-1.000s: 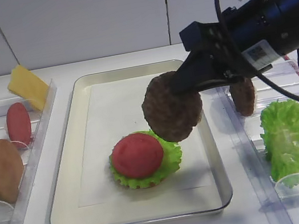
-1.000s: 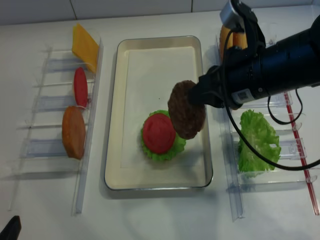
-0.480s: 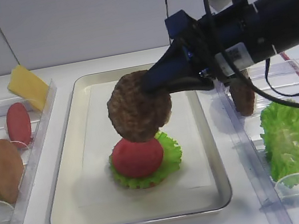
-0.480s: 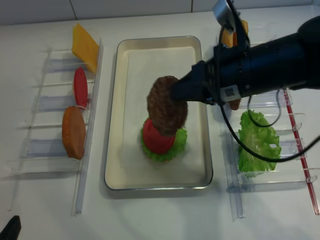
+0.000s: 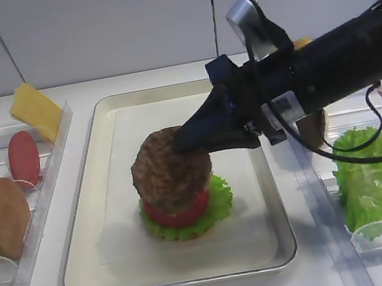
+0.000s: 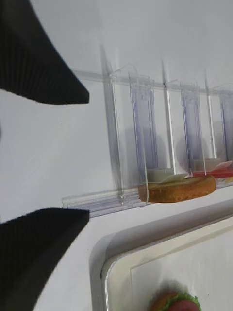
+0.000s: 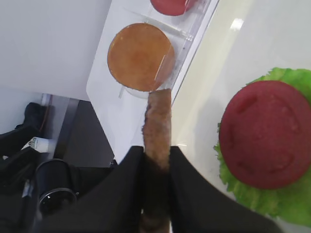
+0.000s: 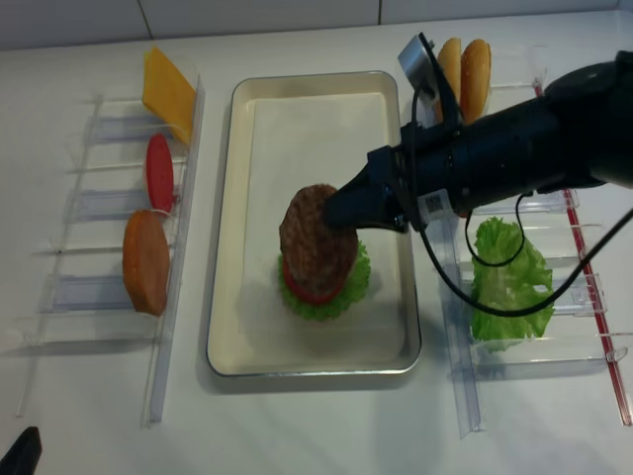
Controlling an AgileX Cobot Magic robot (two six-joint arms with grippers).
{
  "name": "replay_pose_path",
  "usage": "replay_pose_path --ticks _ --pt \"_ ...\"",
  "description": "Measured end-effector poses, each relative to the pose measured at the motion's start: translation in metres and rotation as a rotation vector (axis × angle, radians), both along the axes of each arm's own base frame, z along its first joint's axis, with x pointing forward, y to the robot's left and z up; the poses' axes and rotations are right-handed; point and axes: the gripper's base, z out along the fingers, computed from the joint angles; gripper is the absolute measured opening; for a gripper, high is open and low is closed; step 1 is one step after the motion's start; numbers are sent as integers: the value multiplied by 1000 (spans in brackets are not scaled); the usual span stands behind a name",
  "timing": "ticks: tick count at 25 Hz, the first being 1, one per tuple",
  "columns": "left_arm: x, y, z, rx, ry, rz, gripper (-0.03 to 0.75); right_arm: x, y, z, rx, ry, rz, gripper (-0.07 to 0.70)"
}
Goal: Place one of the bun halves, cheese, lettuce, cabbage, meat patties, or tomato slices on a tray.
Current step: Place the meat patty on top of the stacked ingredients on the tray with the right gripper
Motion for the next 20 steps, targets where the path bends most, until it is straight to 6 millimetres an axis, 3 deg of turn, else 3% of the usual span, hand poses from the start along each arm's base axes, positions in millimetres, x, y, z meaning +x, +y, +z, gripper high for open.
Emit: replay_pose_path --ticks 7,20 --pt "0 0 0 0 0 0 457 13 6 -18 121 54 -32 142" --pt "0 0 0 2 0 1 457 17 8 -48 74 108 -19 142"
